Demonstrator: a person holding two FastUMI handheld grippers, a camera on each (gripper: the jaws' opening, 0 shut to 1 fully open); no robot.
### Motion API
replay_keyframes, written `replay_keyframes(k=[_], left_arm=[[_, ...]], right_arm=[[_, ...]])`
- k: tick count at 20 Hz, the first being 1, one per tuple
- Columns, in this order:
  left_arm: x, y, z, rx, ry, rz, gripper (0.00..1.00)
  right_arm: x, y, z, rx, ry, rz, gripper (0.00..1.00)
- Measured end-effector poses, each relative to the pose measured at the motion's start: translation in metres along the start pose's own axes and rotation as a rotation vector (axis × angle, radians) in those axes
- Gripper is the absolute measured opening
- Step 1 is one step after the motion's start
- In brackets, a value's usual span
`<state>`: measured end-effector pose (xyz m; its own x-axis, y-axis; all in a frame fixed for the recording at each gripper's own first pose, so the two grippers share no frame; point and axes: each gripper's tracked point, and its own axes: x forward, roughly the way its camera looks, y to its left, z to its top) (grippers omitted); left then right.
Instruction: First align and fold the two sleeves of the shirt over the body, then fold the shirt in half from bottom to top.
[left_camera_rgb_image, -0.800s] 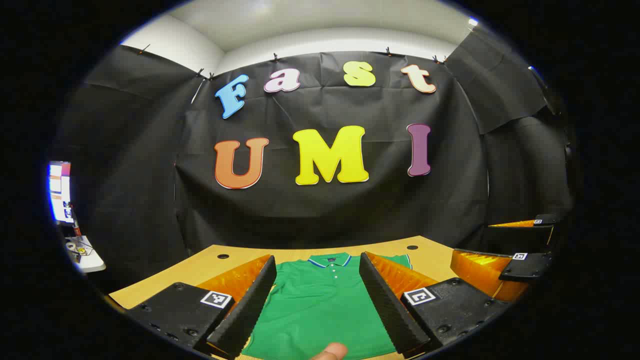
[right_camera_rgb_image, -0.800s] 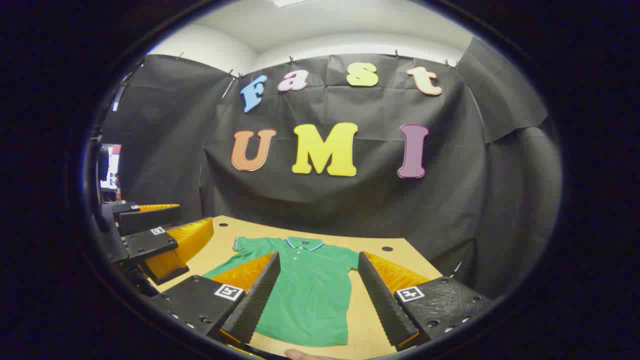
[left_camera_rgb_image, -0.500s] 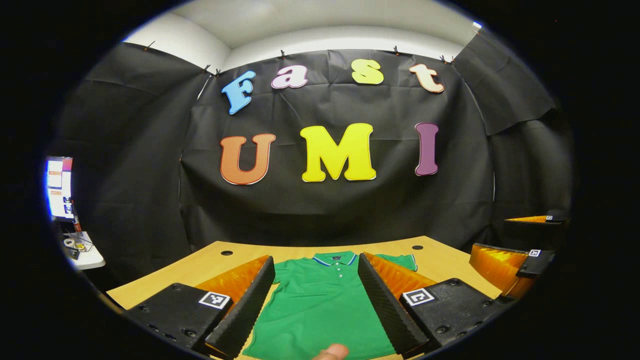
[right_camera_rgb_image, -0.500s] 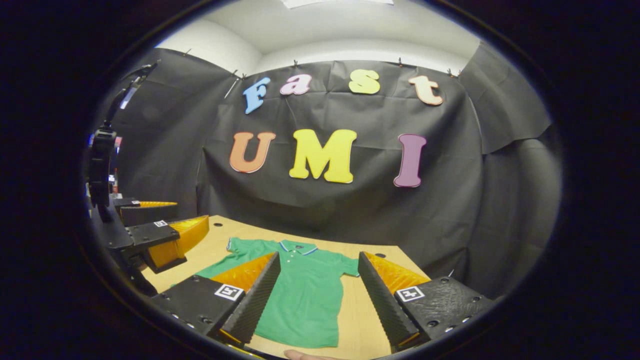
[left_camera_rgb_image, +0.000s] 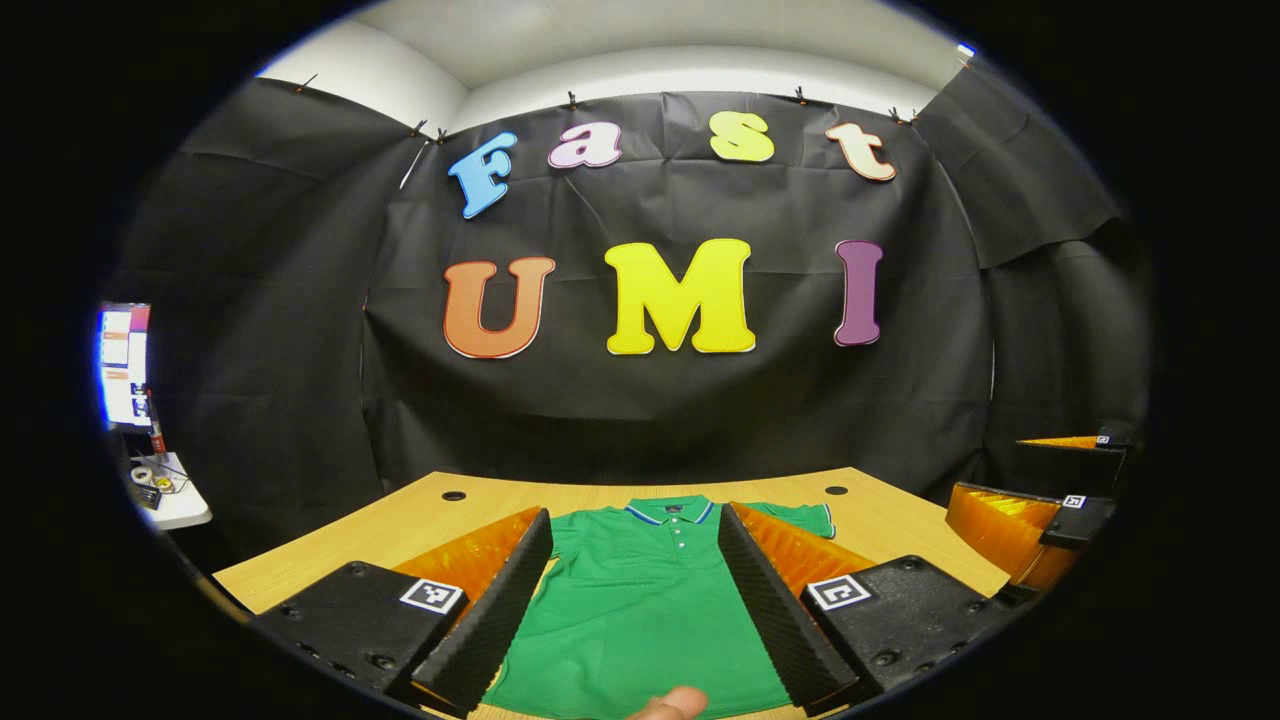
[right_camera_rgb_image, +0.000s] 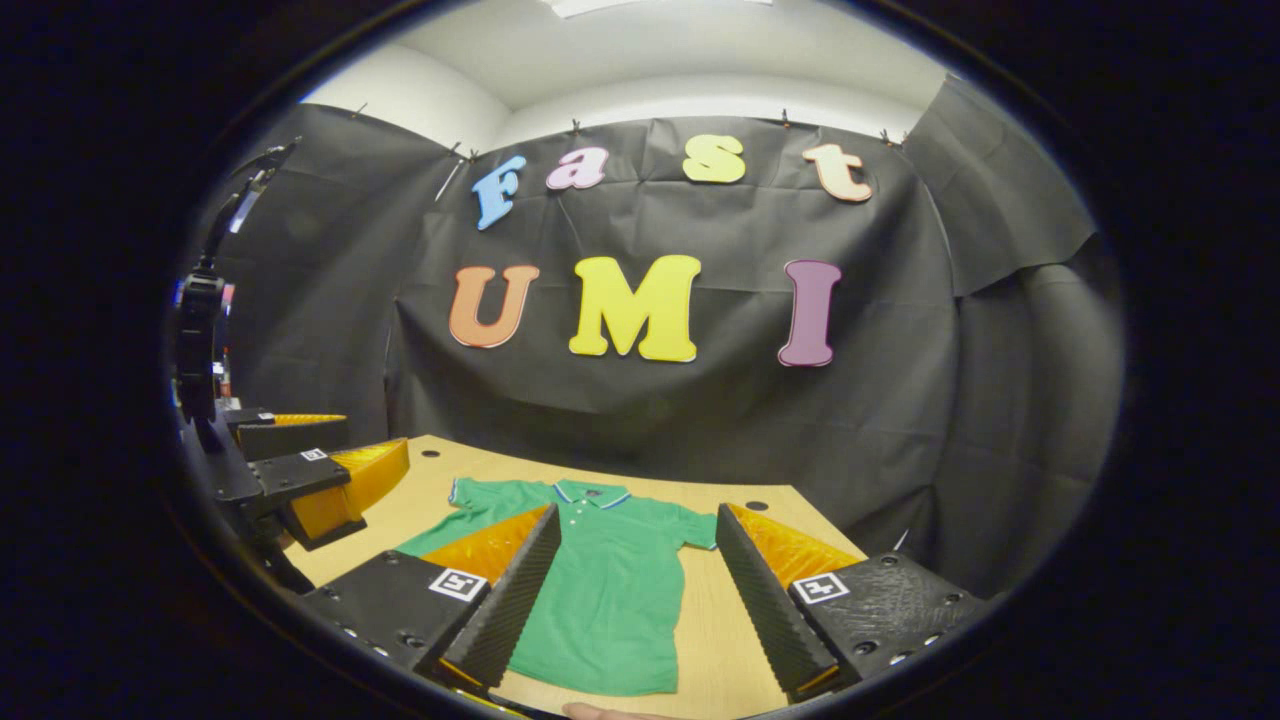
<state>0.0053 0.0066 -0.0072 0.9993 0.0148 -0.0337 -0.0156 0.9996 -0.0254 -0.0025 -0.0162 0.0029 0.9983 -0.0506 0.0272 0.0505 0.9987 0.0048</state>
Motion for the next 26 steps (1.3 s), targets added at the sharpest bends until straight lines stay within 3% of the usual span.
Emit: replay_keyframes(k=[8,12,17,23,26], left_arm=[[0.005,0.001,-0.009,0.003,0.02,0.001,1.0],[0.01,0.004,-0.017,-0.004,0.041,0.017,1.0],[0.02,0.011,-0.024,0.009,0.052,0.043,1.0],[0.031,0.024,-0.029,0.032,0.055,0.09,1.0],[0.033,0.026,-0.031,0.038,0.053,0.096,1.0]], right_arm=[[0.013,-0.006,-0.012,0.013,0.027,-0.006,0.95],[0.044,-0.015,-0.02,0.043,0.051,-0.006,0.95],[0.135,-0.048,-0.038,0.062,0.12,-0.064,0.96],[0.279,-0.101,-0.116,0.042,0.323,-0.213,0.95],[0.328,-0.114,-0.158,0.083,0.414,-0.232,0.95]])
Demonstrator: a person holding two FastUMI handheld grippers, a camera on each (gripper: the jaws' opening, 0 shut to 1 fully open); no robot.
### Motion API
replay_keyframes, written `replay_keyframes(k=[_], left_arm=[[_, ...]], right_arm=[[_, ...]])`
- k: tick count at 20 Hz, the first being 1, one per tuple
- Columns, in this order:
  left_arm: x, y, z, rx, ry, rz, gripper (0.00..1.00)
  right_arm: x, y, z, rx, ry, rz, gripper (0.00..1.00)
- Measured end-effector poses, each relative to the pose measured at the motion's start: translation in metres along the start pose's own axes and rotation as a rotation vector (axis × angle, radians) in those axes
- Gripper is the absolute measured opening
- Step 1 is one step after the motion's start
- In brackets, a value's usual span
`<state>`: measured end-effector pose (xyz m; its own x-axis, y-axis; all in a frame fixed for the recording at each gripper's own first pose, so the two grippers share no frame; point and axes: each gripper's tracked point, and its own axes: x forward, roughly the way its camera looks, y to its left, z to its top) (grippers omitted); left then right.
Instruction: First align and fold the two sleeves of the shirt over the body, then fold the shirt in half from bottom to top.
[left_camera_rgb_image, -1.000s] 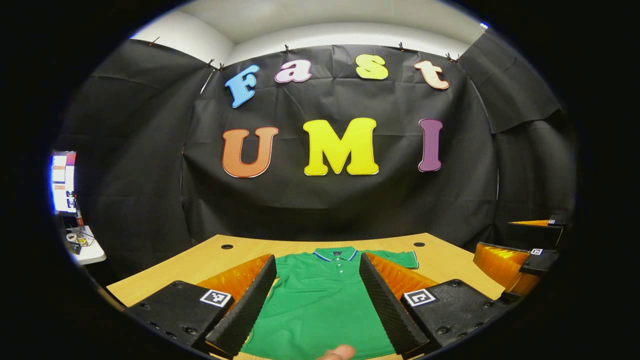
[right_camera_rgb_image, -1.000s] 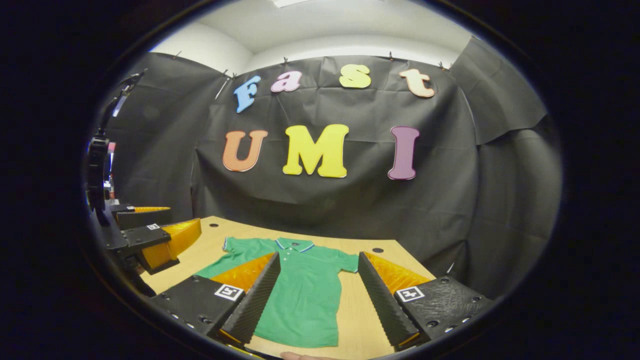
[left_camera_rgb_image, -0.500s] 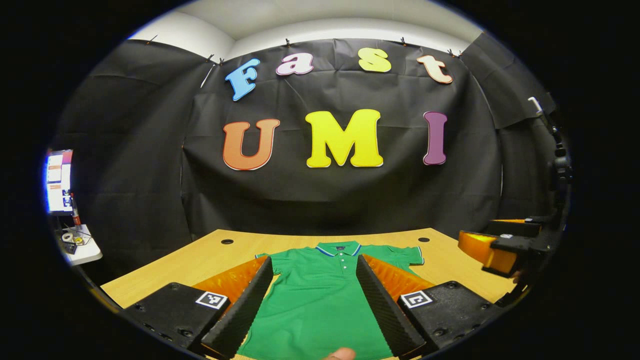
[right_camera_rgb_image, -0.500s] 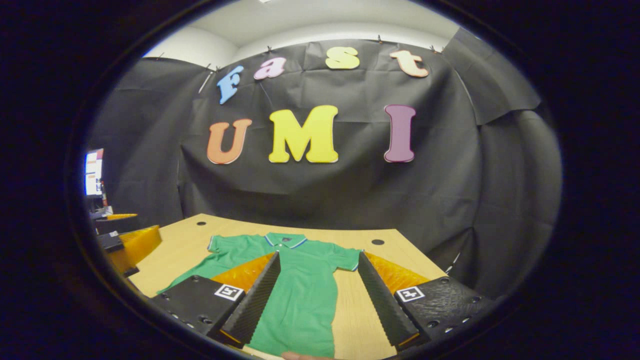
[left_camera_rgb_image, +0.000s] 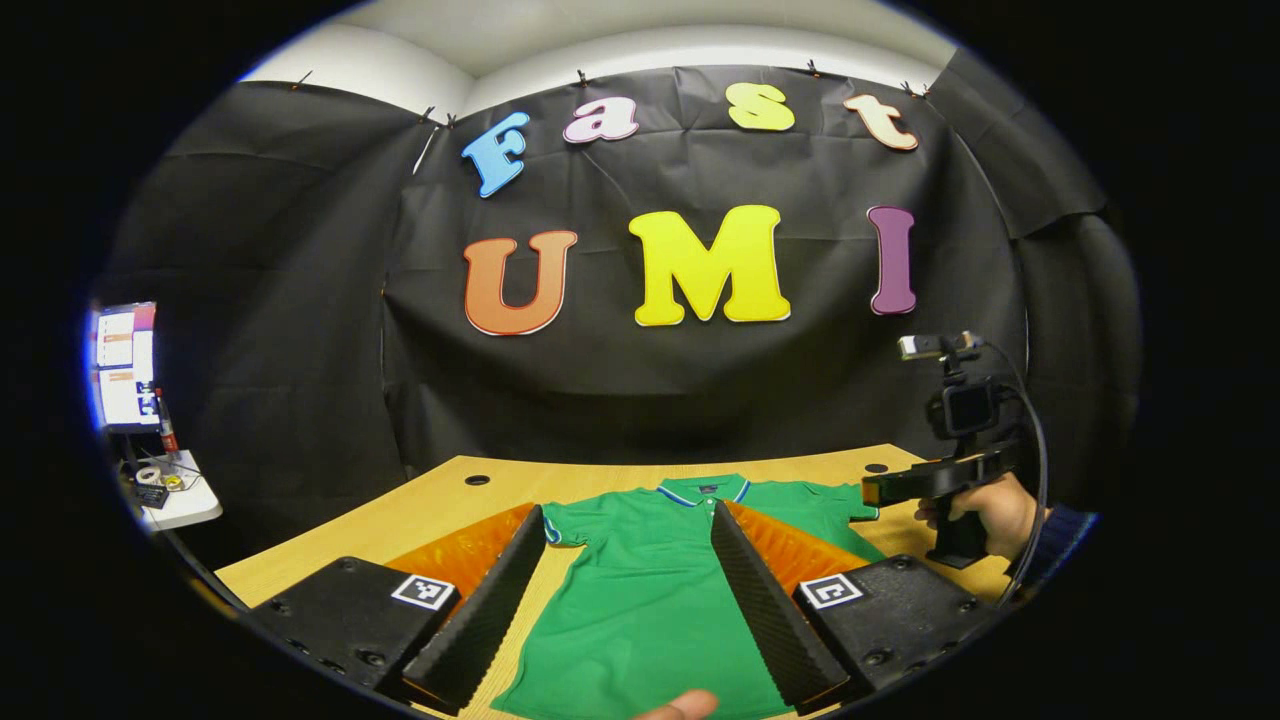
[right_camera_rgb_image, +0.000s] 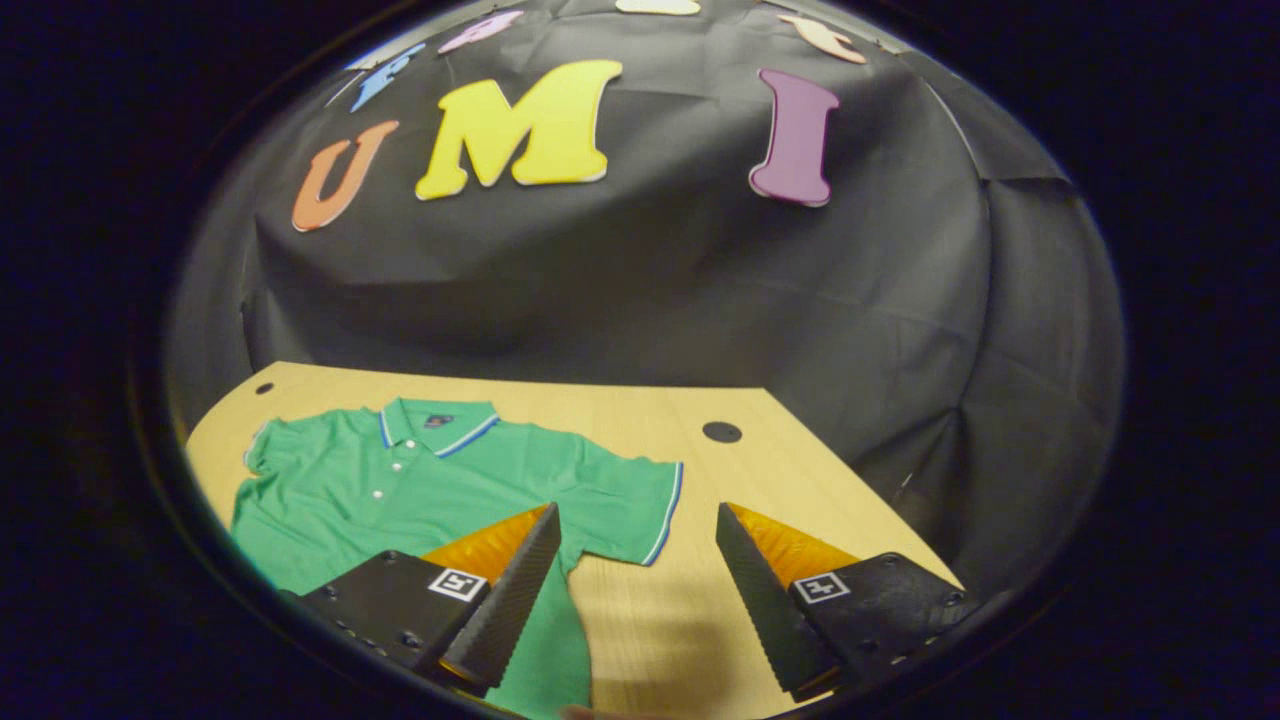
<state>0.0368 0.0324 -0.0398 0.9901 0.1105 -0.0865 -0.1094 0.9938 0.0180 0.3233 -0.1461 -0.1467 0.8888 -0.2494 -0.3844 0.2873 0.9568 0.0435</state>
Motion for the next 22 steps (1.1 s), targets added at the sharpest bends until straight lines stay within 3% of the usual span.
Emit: replay_keyframes(k=[2,6,11,13,19,21,22], left_arm=[[0.003,0.002,-0.004,0.005,0.008,0.007,1.0],[0.014,0.006,-0.016,-0.012,0.04,0.005,1.0],[0.026,0.013,-0.031,-0.016,0.079,0.025,1.0],[0.029,0.011,-0.035,-0.012,0.089,0.024,1.0],[0.031,0.005,-0.044,-0.004,0.116,0.016,1.0],[0.031,0.004,-0.044,-0.006,0.115,0.013,1.0],[0.031,0.005,-0.044,-0.004,0.113,0.016,1.0]], right_arm=[[0.029,-0.006,-0.008,0.049,0.055,-0.023,0.94],[0.069,-0.024,-0.011,0.028,0.086,-0.083,0.94],[0.093,-0.027,-0.009,0.028,0.116,-0.071,0.96],[0.099,-0.032,-0.016,0.034,0.139,-0.075,0.9],[0.108,-0.029,-0.023,0.153,0.184,-0.004,0.49],[0.106,-0.023,-0.024,0.18,0.195,0.026,0.19],[0.107,-0.022,-0.024,0.179,0.192,0.033,0.12]])
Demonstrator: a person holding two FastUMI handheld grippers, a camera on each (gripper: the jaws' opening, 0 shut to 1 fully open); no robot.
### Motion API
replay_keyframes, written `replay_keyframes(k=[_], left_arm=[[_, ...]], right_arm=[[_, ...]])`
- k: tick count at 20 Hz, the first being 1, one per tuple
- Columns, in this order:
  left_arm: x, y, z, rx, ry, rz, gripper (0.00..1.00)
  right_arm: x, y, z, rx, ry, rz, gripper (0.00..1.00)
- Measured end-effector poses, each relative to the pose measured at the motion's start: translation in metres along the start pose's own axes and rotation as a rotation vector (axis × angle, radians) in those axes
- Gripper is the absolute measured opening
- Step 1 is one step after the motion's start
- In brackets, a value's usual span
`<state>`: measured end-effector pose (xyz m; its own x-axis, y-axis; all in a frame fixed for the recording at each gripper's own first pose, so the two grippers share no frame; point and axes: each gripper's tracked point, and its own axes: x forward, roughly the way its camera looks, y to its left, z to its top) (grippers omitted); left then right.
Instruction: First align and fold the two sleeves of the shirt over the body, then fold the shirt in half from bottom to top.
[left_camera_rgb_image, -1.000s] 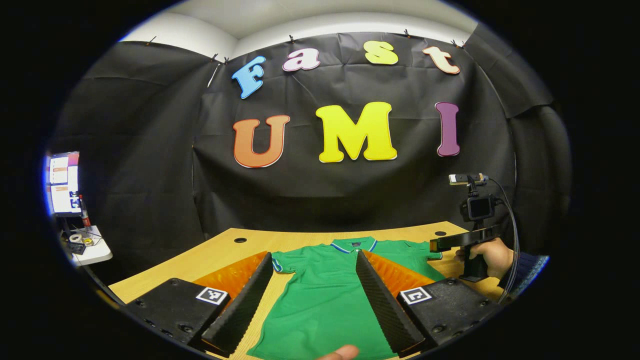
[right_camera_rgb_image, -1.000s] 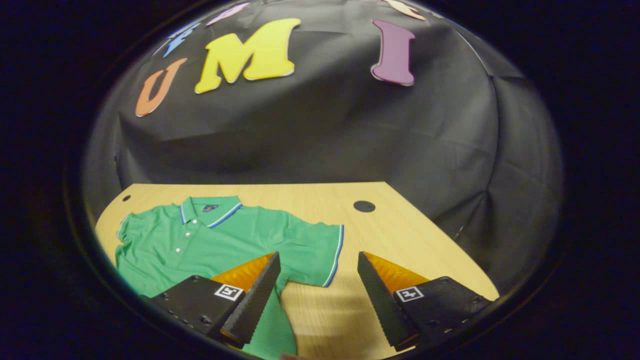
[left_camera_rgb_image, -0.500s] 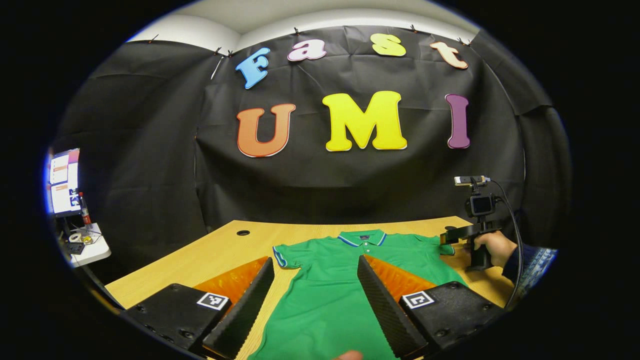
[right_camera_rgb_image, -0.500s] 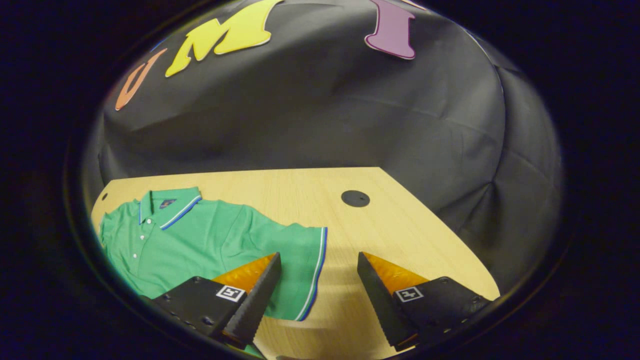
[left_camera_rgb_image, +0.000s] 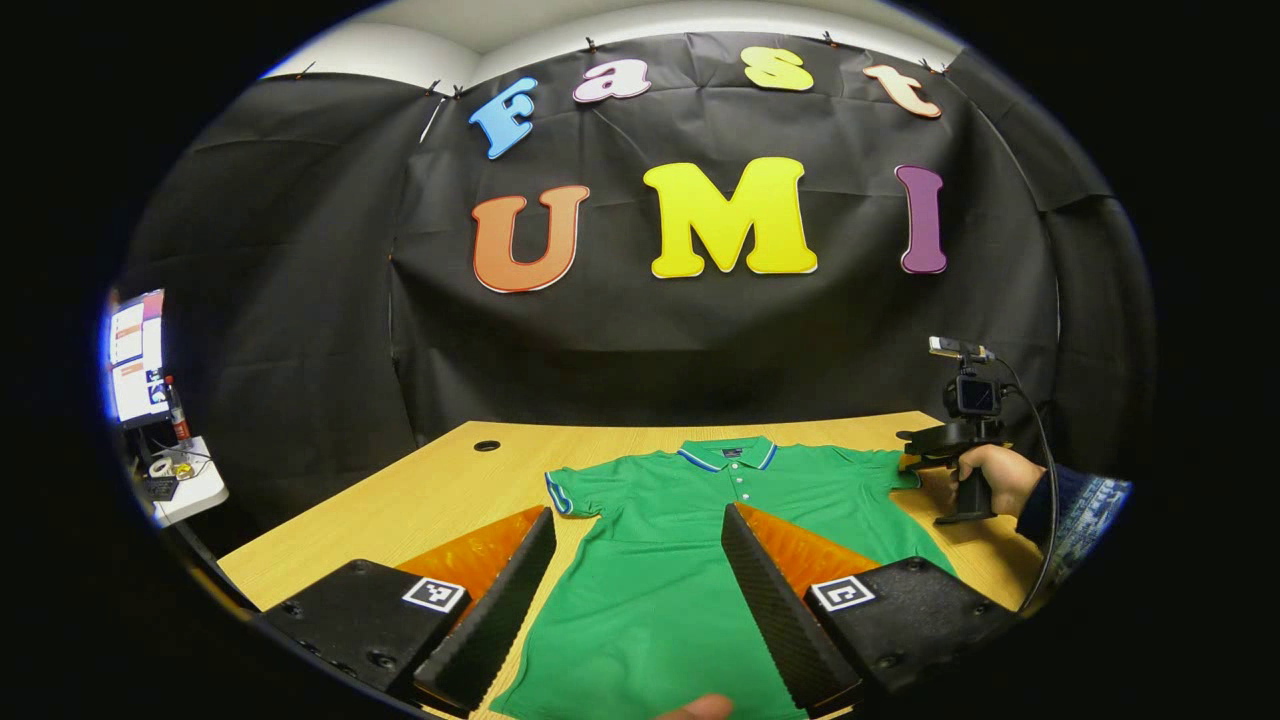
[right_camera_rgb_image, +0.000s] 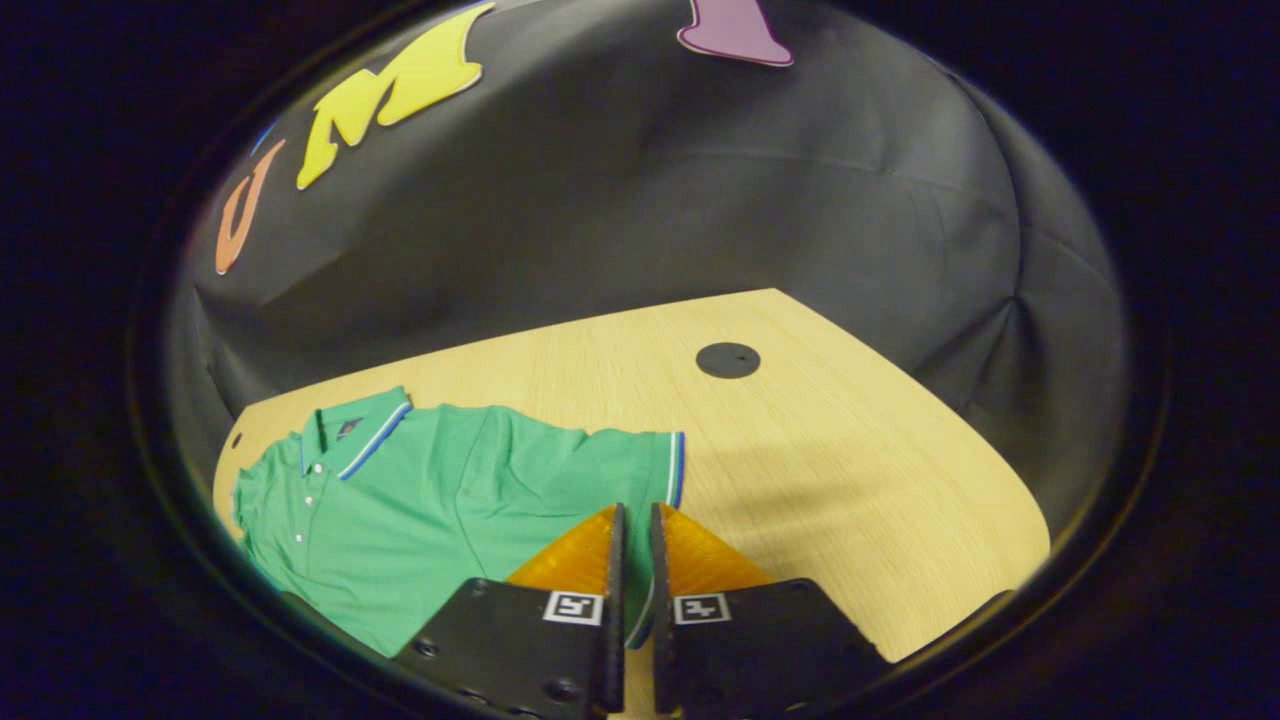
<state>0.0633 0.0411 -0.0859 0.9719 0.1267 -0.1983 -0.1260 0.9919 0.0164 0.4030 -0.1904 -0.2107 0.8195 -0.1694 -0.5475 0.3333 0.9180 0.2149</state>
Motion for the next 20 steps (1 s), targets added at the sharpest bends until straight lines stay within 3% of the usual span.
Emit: replay_keyframes(k=[2,6,10,14,20], left_arm=[[-0.001,0.003,0.003,0.002,-0.005,0.005,1.0],[-0.003,0.01,0.007,0.011,-0.014,0.018,1.0],[-0.003,0.022,0.011,0.028,-0.022,0.036,1.0],[-0.002,0.038,0.015,-0.01,-0.021,0.06,1.0],[-0.005,0.044,0.019,-0.01,-0.035,0.058,1.0]], right_arm=[[-0.001,0.002,0.001,-0.012,0.009,-0.007,0.01],[-0.011,0.007,0.01,-0.131,-0.014,-0.036,0.0],[-0.034,0.03,0.036,-0.164,-0.085,-0.033,0.0],[-0.052,0.069,0.051,-0.212,-0.141,-0.008,0.0],[-0.063,0.155,0.045,-0.263,-0.161,0.103,0.0]])
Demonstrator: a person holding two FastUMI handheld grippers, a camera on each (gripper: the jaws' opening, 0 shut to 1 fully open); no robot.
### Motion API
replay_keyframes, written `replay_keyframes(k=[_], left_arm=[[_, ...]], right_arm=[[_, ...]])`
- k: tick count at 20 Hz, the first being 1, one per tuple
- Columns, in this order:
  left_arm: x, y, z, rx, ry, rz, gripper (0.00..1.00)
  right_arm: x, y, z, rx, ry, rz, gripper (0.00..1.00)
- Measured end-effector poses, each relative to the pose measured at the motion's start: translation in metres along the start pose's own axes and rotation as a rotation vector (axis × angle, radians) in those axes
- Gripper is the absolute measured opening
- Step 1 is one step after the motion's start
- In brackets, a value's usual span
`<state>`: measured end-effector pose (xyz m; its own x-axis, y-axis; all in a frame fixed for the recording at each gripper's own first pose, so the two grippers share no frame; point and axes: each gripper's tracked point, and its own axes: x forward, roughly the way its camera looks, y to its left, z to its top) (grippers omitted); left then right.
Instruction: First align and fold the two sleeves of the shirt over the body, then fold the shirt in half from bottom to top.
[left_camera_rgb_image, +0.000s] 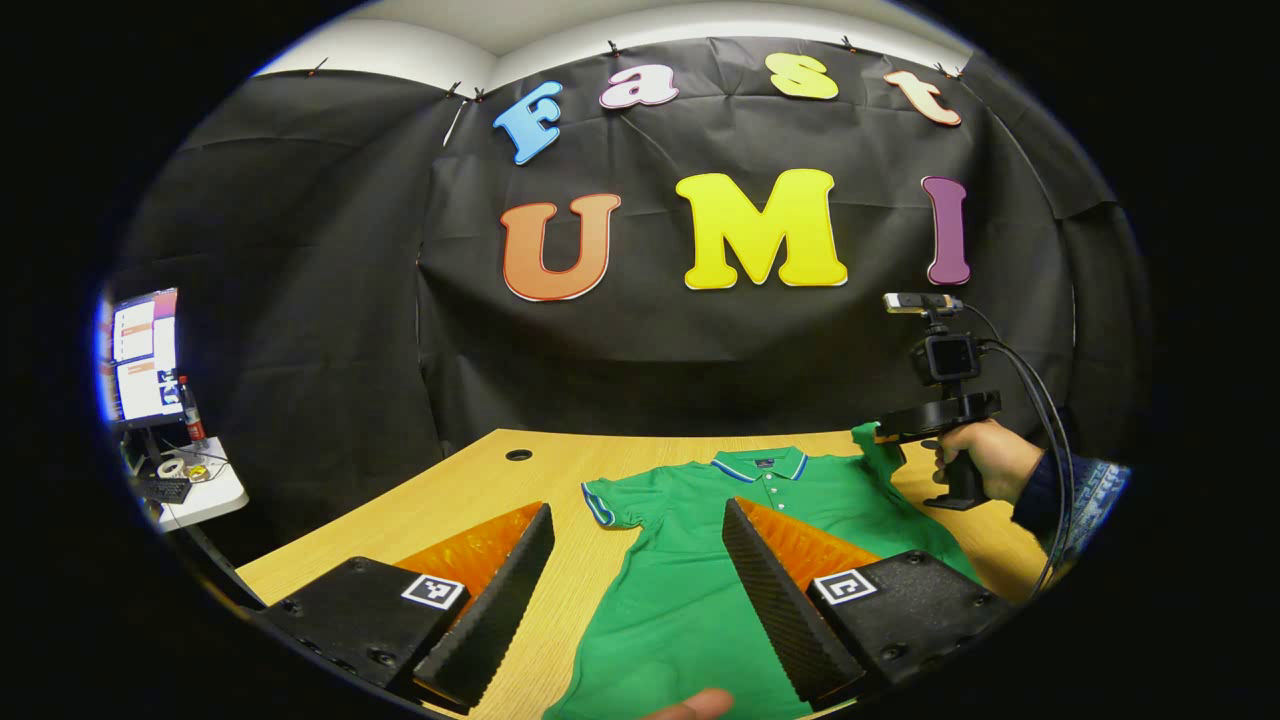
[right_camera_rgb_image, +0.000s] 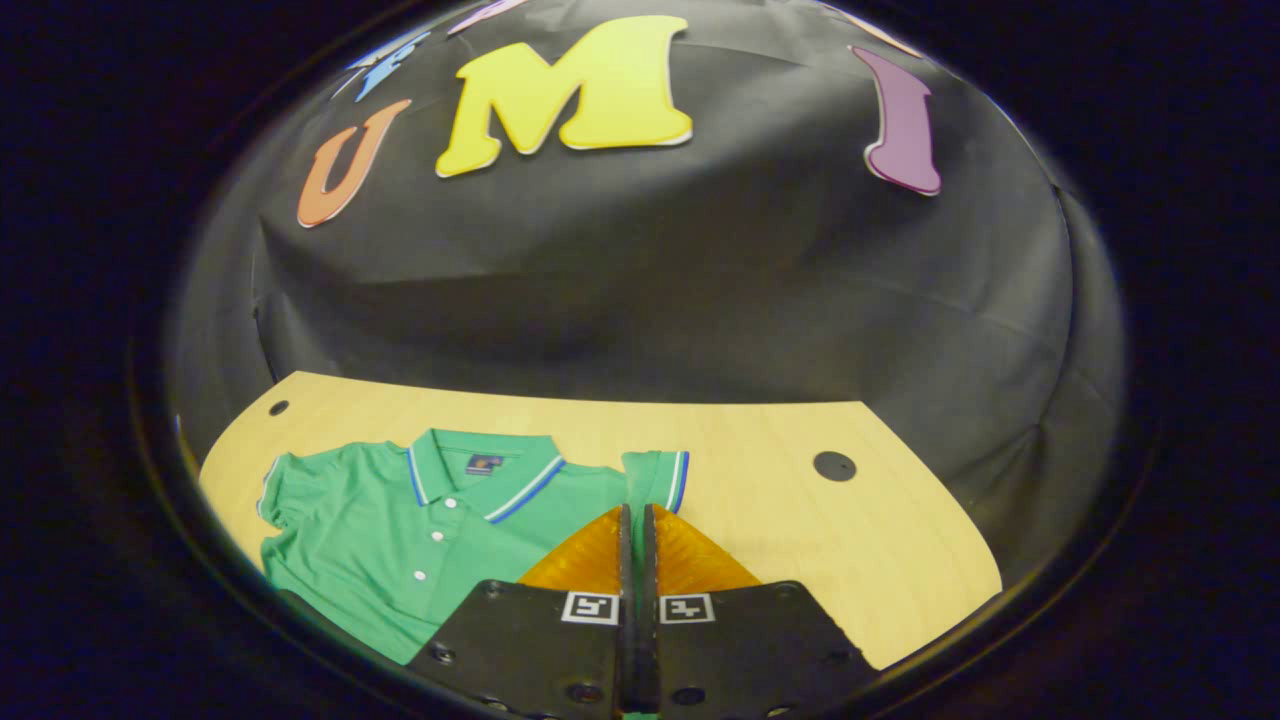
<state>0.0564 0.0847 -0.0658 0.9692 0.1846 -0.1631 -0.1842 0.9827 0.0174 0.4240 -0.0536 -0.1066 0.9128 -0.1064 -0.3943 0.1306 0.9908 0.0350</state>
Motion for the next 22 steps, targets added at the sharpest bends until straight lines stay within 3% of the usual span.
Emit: replay_keyframes(k=[2,3,4,6,10,11,13,18,22], left_arm=[[0.002,0.005,0.002,-0.003,-0.005,0.005,1.0],[0.003,0.007,0.001,-0.006,-0.004,0.009,1.0],[0.005,0.011,0.0,-0.01,-0.001,0.016,1.0],[0.01,0.016,-0.002,-0.019,0.007,0.032,1.0],[0.016,0.02,-0.012,-0.025,0.035,0.043,1.0],[0.017,0.019,-0.012,-0.024,0.04,0.037,1.0],[0.016,0.021,-0.012,-0.02,0.044,0.041,1.0],[0.016,0.009,0.001,-0.086,0.062,0.019,1.0],[0.026,0.005,0.031,-0.115,0.108,0.018,1.0]], right_arm=[[-0.001,0.032,-0.002,0.014,0.009,0.058,0.0],[0.0,0.046,-0.001,0.023,0.013,0.1,0.07],[-0.01,0.056,0.002,0.042,-0.002,0.138,0.37],[-0.021,0.055,0.009,0.062,-0.025,0.137,0.96],[-0.054,0.047,0.025,0.103,-0.072,0.158,0.92],[-0.063,0.041,0.031,0.093,-0.087,0.159,0.97],[-0.088,0.032,0.043,0.054,-0.138,0.159,0.94],[-0.171,-0.007,0.052,-0.053,-0.289,0.129,0.94],[-0.239,-0.042,0.043,-0.117,-0.423,0.061,0.95]])
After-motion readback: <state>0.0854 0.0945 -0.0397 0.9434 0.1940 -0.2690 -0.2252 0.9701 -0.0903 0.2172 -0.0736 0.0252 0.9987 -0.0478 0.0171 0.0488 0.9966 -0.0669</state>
